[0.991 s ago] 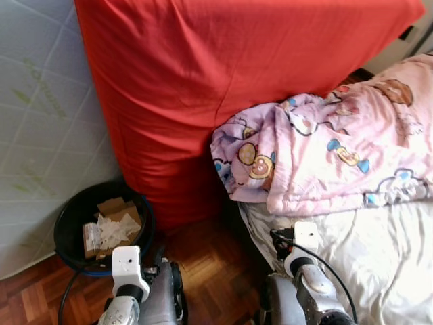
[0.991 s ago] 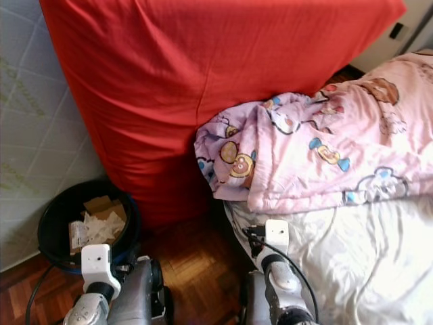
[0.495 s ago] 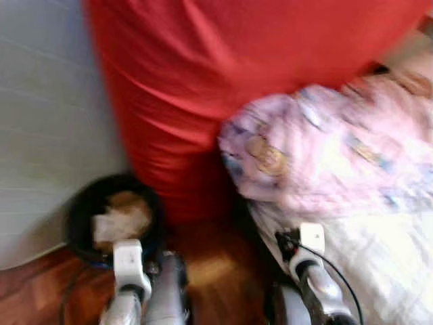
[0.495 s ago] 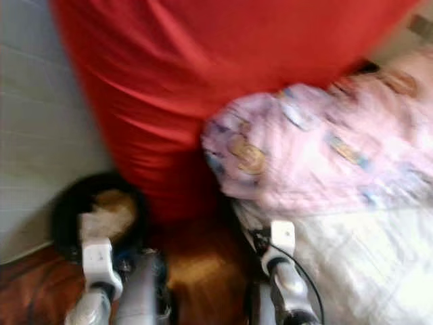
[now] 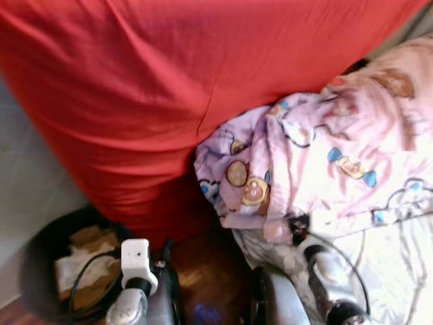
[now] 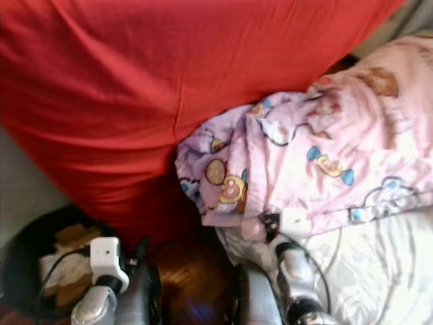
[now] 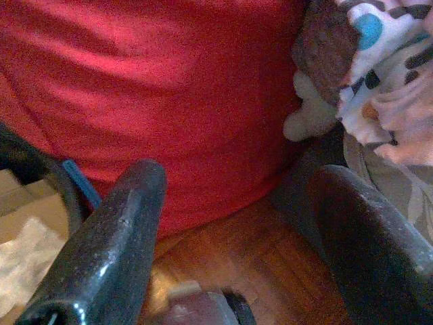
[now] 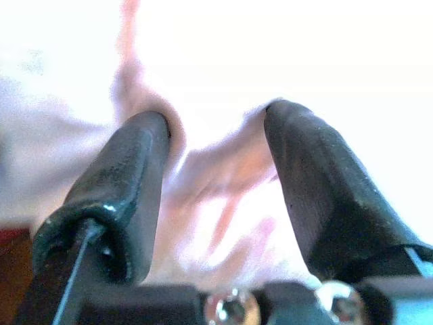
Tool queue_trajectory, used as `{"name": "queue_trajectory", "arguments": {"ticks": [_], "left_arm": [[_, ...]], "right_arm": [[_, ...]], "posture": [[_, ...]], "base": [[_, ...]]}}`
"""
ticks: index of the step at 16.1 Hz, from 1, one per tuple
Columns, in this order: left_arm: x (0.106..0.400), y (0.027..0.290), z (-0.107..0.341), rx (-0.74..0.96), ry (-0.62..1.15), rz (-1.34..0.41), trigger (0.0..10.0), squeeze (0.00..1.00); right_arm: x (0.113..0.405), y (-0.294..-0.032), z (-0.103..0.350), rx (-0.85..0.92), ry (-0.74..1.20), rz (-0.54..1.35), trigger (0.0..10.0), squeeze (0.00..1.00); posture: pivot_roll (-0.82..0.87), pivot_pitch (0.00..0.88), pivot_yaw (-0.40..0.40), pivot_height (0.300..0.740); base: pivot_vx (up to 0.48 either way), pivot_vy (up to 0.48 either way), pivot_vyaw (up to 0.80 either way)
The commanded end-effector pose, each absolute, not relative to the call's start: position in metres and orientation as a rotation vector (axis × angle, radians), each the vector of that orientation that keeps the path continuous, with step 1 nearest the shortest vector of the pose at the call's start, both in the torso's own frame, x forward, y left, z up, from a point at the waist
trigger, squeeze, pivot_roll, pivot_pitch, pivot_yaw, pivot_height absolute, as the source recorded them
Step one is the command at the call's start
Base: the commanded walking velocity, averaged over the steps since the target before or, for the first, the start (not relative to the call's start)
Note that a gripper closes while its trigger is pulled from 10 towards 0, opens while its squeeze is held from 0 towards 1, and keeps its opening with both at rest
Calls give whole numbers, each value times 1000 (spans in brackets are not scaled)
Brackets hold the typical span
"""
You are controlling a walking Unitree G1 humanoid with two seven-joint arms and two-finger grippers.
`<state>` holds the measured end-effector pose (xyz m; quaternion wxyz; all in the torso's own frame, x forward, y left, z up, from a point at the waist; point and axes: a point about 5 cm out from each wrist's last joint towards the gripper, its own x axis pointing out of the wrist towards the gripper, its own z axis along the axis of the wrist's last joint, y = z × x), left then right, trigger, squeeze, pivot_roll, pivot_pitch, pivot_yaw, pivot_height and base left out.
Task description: Clean up the room
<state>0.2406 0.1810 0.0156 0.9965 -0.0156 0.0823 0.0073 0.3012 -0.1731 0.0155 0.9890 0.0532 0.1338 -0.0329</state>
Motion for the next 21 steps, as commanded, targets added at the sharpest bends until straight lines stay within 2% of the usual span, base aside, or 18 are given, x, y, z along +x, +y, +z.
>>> {"name": "queue_trajectory", "arguments": {"ticks": [1,10,11,12,14,15,17,19,21], "left_arm": [[230,190,7,-29,203,44,10000,0],[223,192,1,-26,227,49,10000,0],[224,191,1,-27,229,46,10000,0],[224,190,1,-27,228,42,10000,0],[225,190,2,-24,228,38,10000,0],[225,190,1,-22,230,37,10000,0],[224,190,1,-20,232,34,10000,0],[223,190,0,-20,236,31,10000,0],[223,189,0,-21,236,26,10000,0]], "right_arm": [[294,-166,8,125,293,-75,10000,0],[277,-175,-3,168,292,-116,10000,0],[277,-172,-4,206,300,-85,10000,427],[278,-171,-4,218,307,-80,10000,1000],[284,-168,1,131,302,-17,10000,1000],[288,-166,2,-49,341,65,10000,0],[292,-164,6,-21,330,99,10000,0],[295,-172,6,60,361,19,10000,0],[295,-172,5,68,373,-15,10000,0]], "posture": [[21,219,-22,584],[15,222,-26,584],[15,223,-25,584],[17,224,-24,584],[20,224,-23,584],[18,225,-22,584],[19,224,-23,584],[18,224,-23,584],[18,225,-23,584]], "base": [[0,0,0],[0,0,0],[0,0,0],[0,0,0],[0,0,0],[0,0,0],[0,0,0],[0,0,0],[0,0,0]]}}
